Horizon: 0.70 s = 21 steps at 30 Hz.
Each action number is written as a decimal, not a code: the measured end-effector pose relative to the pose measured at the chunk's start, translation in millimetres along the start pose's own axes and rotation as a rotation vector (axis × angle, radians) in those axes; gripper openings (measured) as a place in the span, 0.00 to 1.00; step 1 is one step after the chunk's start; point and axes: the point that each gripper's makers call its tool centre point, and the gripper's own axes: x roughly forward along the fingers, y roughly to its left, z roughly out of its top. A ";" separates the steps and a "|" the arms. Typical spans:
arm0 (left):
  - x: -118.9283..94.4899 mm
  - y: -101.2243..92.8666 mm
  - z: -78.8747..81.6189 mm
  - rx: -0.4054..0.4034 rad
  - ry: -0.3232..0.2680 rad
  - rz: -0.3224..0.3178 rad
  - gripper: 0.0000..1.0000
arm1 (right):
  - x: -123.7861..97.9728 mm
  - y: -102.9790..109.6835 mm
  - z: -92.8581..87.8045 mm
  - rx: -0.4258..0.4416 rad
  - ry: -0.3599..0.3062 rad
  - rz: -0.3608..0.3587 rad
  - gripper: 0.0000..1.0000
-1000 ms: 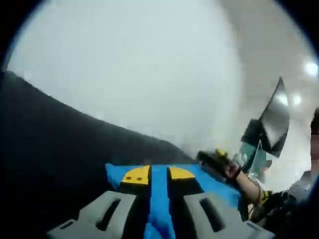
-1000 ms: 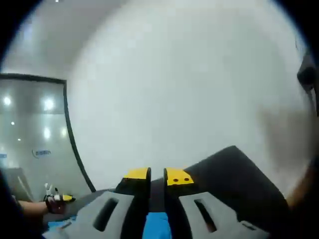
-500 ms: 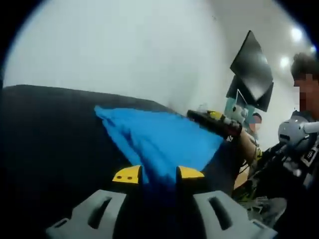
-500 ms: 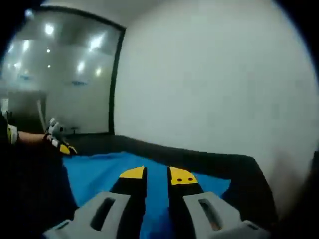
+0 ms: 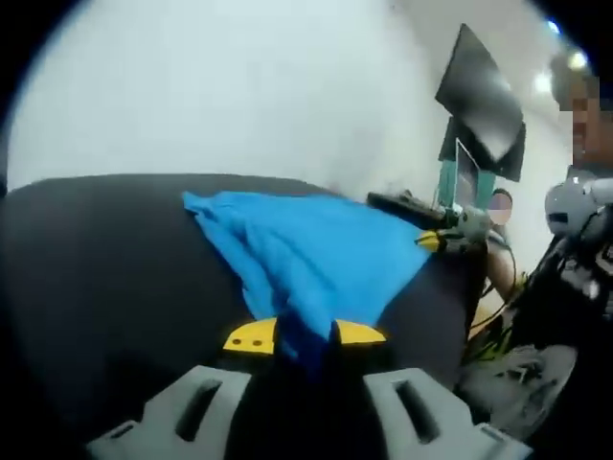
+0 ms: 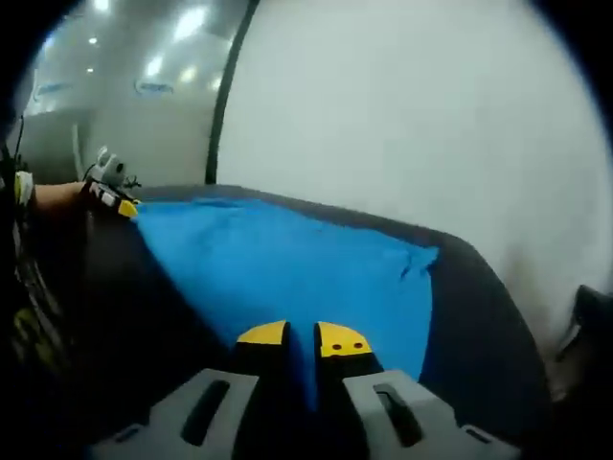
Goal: Spread out the cloth and fold it
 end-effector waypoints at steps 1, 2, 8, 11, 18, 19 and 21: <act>-2.3 5.7 -1.1 -0.007 0.007 0.020 0.12 | -0.9 -2.9 -6.1 -0.027 0.044 -0.018 0.07; -5.0 10.7 -1.1 -0.009 0.007 0.035 0.07 | -2.8 -7.9 -3.2 -0.050 0.031 -0.034 0.05; -7.2 11.0 -2.4 -0.070 0.006 0.020 0.05 | -7.3 -19.7 -6.3 -0.014 0.028 -0.081 0.00; -9.0 8.0 1.0 -0.128 -0.011 -0.014 0.05 | -6.8 -18.5 -5.7 -0.044 0.033 -0.084 0.00; -29.3 5.5 26.6 -0.196 -0.190 -0.080 0.07 | -11.0 -3.0 34.1 0.041 -0.150 -0.058 0.06; -35.1 7.7 35.1 -0.212 -0.247 -0.089 0.07 | -9.9 10.4 47.8 0.090 -0.201 0.003 0.07; -50.3 18.4 52.4 -0.264 -0.364 -0.097 0.07 | -4.7 40.4 71.5 0.141 -0.270 0.118 0.09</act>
